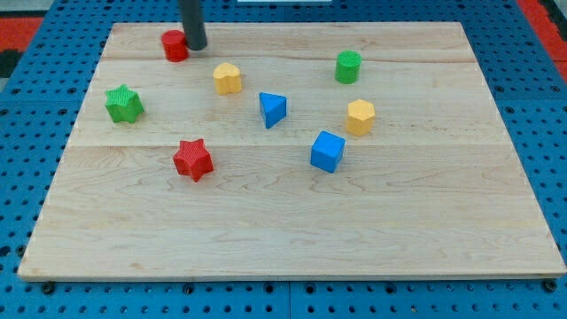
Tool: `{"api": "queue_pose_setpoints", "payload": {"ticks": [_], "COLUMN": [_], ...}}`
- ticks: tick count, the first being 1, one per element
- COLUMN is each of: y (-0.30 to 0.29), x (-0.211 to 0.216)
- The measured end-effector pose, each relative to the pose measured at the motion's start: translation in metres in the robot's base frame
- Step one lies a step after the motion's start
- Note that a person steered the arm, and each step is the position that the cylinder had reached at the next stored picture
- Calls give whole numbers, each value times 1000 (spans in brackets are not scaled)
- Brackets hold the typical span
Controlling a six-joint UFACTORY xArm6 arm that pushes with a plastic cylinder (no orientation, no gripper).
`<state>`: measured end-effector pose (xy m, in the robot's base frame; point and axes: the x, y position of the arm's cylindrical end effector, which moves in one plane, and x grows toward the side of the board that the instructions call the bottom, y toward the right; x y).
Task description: Push the red circle closer to the green star
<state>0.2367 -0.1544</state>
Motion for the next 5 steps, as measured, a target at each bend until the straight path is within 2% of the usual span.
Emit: {"api": "queue_pose_setpoints", "payload": {"ticks": [1,2,3,5], "y": [-46,-41,-81,-62], "x": [13,-5,-14,47]}}
